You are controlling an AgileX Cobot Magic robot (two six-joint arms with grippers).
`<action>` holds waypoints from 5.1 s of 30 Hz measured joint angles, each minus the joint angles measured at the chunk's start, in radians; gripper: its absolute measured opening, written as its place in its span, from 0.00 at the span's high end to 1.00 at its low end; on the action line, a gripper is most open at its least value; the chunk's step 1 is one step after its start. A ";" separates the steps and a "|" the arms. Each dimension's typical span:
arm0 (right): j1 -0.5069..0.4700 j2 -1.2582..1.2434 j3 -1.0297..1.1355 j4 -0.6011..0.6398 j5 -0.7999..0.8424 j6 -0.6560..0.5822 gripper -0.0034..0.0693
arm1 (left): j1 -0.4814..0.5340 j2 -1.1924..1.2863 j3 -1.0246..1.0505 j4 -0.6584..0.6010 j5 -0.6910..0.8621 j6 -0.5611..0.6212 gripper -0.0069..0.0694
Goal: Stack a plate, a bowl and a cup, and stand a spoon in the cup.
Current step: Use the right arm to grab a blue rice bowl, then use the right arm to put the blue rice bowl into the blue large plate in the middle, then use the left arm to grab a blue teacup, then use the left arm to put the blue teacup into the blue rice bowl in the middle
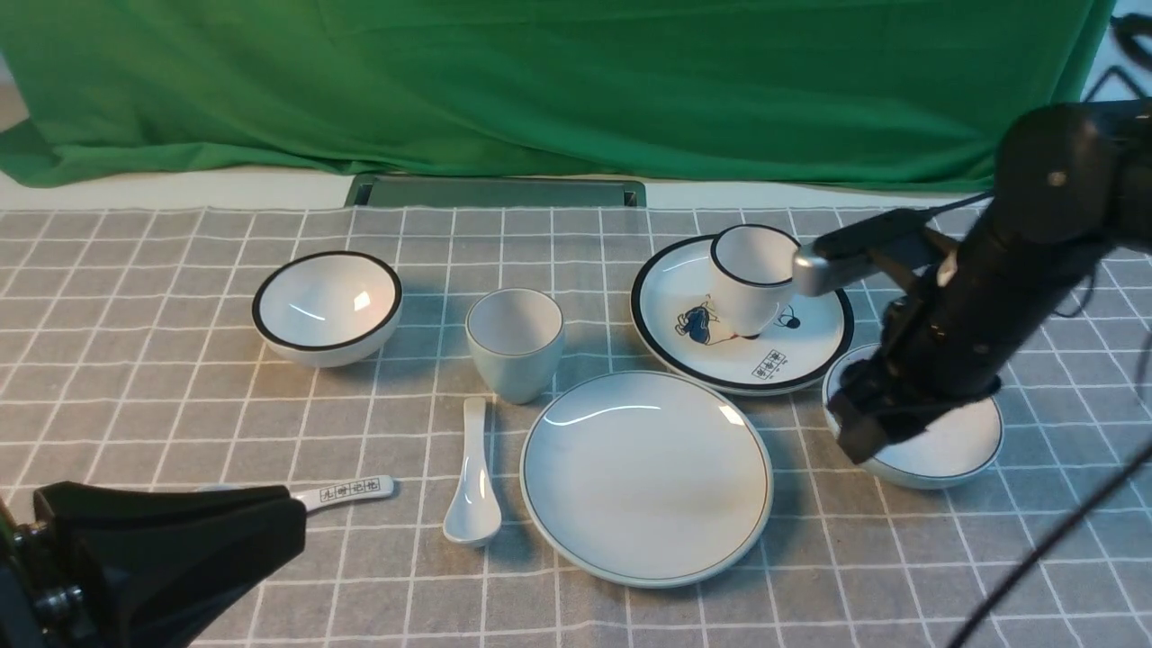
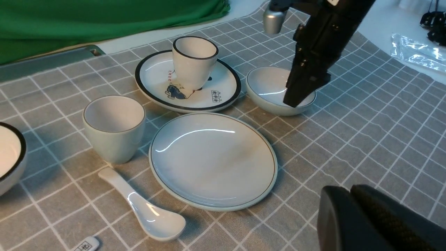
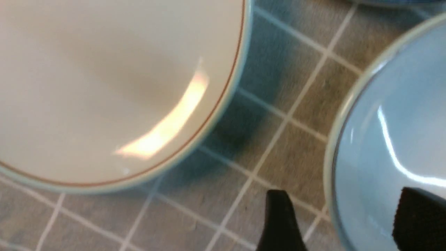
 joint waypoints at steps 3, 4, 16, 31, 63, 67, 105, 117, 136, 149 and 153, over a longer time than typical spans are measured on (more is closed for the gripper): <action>0.000 0.060 -0.049 -0.034 -0.001 -0.001 0.34 | 0.000 0.000 0.000 0.004 0.000 0.000 0.89; 0.000 0.081 -0.067 -0.041 0.005 -0.001 0.35 | 0.000 0.000 0.000 0.006 0.000 0.000 0.89; 0.000 0.189 -0.119 -0.052 0.029 -0.005 0.43 | 0.000 0.000 0.000 0.008 0.007 0.000 0.89; 0.001 0.169 -0.131 -0.096 0.086 -0.013 0.78 | 0.000 0.000 0.000 0.020 0.008 0.004 0.89; 0.457 0.122 -0.127 -0.108 -0.080 0.085 0.85 | 0.000 -0.002 0.000 0.023 0.008 0.029 0.89; 0.458 0.125 -0.129 -0.108 -0.077 0.089 0.85 | 0.000 -0.002 0.000 0.023 0.008 0.029 0.89; 0.493 -0.583 0.171 -0.119 0.154 0.181 0.92 | -0.223 0.828 -0.516 0.407 0.188 -0.216 0.89; 0.493 -0.887 0.380 -0.119 0.141 0.231 0.92 | -0.320 1.376 -1.088 0.814 0.315 -0.308 0.72; 0.493 -0.939 0.433 -0.119 0.148 0.294 0.92 | -0.320 1.602 -1.150 0.873 0.191 -0.213 0.61; 0.493 -0.939 0.433 -0.157 0.155 0.297 0.91 | -0.425 1.422 -1.182 0.765 0.348 -0.230 0.87; 0.493 -0.939 0.433 -0.168 0.161 0.297 0.91 | -0.496 1.416 -1.185 0.758 0.356 -0.229 0.87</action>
